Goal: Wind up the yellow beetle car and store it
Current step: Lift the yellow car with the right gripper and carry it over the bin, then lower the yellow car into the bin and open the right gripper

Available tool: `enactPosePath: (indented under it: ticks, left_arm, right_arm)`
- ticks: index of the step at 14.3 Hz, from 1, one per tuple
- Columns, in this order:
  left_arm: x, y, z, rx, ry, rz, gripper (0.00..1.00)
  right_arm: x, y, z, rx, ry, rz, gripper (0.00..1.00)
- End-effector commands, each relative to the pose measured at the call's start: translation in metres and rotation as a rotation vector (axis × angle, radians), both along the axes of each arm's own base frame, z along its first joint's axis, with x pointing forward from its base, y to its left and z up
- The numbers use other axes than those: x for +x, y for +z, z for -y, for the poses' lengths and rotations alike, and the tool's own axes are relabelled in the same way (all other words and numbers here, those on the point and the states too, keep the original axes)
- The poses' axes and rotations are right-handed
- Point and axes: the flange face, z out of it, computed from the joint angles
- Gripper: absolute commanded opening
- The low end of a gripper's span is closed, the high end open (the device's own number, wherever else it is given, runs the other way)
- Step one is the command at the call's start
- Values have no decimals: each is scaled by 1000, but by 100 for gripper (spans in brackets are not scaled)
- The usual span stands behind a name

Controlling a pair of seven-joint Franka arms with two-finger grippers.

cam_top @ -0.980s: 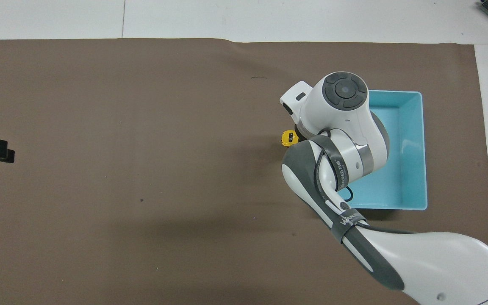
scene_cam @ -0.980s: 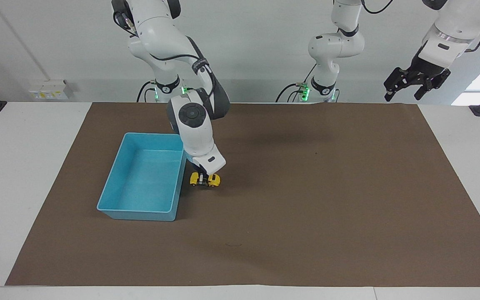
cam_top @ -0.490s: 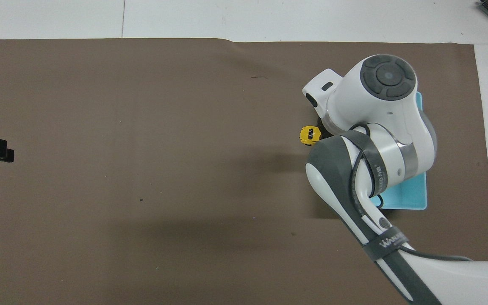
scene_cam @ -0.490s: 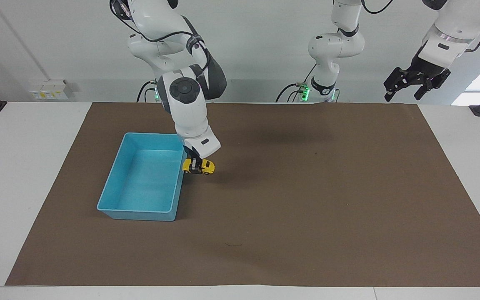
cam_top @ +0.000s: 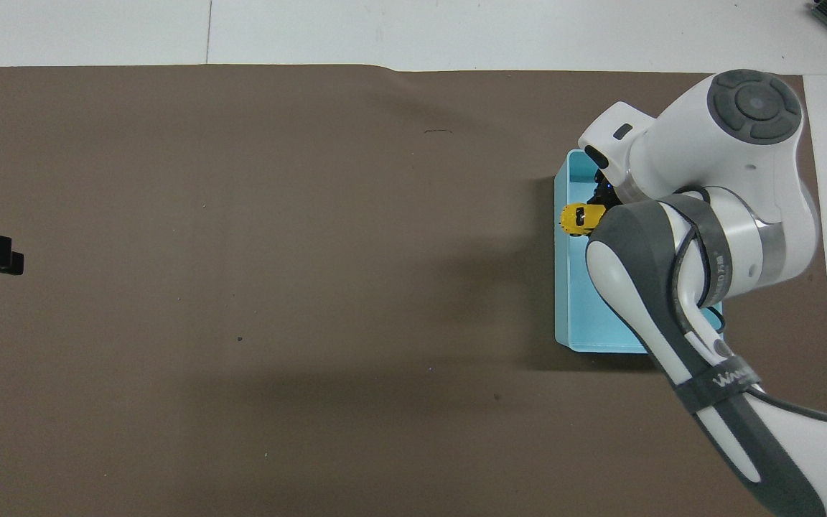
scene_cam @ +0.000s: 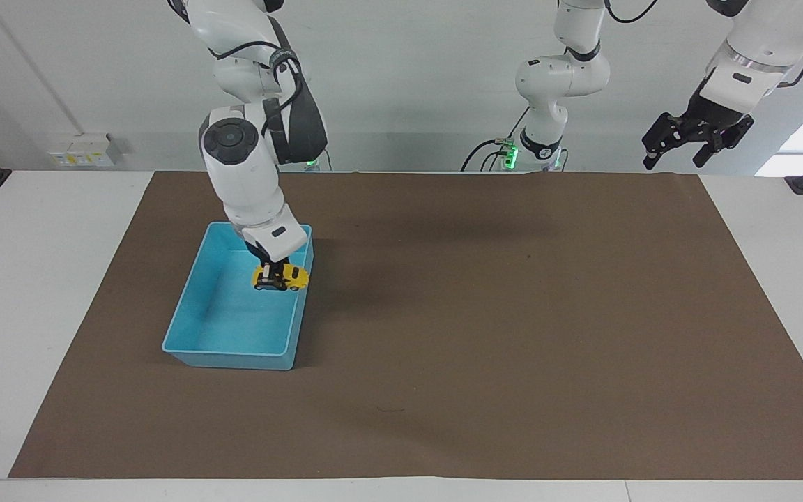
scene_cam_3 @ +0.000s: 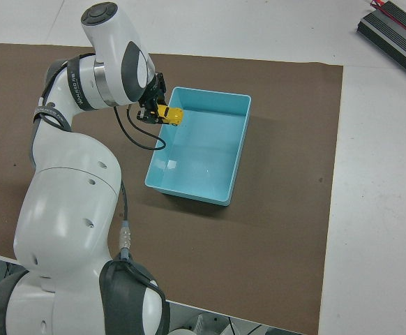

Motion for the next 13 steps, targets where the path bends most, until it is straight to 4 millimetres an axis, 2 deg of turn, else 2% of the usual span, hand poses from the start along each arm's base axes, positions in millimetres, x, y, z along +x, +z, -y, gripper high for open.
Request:
enactPosePath:
  ticks: [1, 4, 8, 11, 13]
  left_arm:
    - [-4, 6, -2, -12, -5, -6, 100]
    - [-4, 6, -2, -14, -5, -6, 100]
    - [-4, 6, -2, -12, -5, -6, 100]
    - [-4, 6, -2, -12, -5, -6, 100]
    - [-4, 6, -2, -12, -5, -6, 100]
  right_arm:
    - [-13, -4, 27, -2, -2, -27, 0]
    - [-26, -18, 55, -8, -33, -46, 0]
    - [-41, -33, 68, -7, -30, -2, 0]
    - [-49, -39, 69, -7, -28, 11, 0]
    - [-53, -54, 75, -6, -32, 15, 0]
